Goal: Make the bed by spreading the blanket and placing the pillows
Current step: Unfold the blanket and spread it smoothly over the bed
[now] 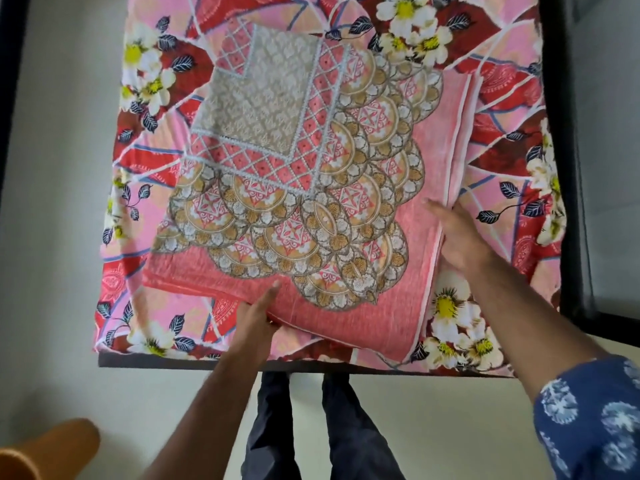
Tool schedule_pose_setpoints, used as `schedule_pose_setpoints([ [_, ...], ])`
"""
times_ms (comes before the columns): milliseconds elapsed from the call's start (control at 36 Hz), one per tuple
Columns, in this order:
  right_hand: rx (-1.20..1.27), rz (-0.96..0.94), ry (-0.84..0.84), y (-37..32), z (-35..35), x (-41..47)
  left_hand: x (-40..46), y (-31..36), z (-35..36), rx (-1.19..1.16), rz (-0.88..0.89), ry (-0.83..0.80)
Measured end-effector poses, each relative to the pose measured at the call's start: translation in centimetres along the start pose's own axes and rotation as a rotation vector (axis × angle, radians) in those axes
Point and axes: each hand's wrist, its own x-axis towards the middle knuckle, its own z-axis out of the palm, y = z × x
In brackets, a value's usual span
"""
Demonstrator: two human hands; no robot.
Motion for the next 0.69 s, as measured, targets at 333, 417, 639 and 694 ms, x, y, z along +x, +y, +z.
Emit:
schedule_pose_setpoints([
  [333,-0.140,-0.072,0.104,-9.0,1.3,3.6,-1.7,2.3,2.8,-0.186,0.213,0.174],
  [417,-0.018,-0.107,0.096,-8.4,0.5,0.8,-3.1,6.4,2.5,-0.308,0.284,0.156],
  [639,0.355,-0.072,0.053,-1.9,-0.3,-15.6,-6.2,12.9,-4.8,-0.226,0.372,-0.135],
  [694,0.354,0.002,0.047,2.8,-1.3,-17.6,-6.5,12.2,-6.7,-0.226,0.311,-0.136],
])
